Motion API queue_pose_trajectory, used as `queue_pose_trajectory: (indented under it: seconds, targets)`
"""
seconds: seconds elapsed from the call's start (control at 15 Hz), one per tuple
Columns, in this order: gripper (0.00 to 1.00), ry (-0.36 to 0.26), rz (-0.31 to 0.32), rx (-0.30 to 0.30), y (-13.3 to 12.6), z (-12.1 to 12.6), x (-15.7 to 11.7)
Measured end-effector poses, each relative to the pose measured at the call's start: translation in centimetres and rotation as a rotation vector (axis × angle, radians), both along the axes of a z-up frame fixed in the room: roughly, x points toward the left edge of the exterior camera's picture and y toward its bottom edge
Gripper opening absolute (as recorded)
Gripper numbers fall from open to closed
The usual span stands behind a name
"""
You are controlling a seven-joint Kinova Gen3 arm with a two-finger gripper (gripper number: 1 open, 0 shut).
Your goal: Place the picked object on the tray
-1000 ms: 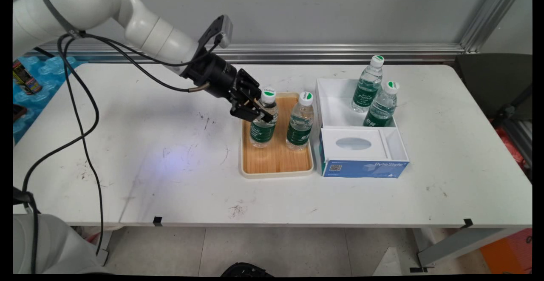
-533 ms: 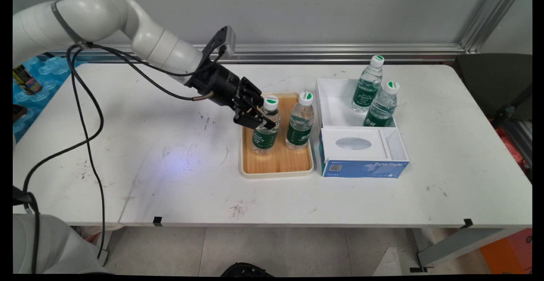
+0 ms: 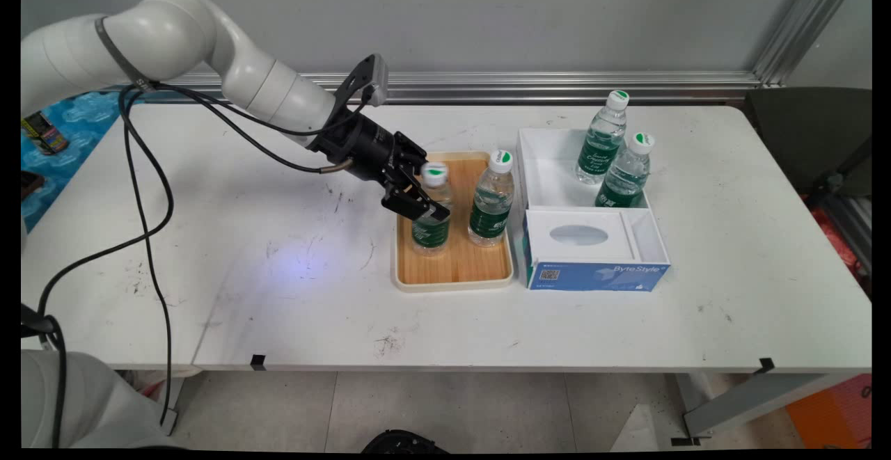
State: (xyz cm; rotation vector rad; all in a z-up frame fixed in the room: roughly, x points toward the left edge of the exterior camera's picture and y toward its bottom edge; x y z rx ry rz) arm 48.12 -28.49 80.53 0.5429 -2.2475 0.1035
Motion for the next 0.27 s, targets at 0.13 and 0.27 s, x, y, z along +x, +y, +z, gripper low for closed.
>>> queue_pose_trajectory:
  seconds: [0.13,0.27]
  targets:
    - [1.00,0.001,0.002,0.001,-0.02,-0.14,-0.02]
    - [1.00,0.001,0.006,0.004,0.02,-0.25,0.07]
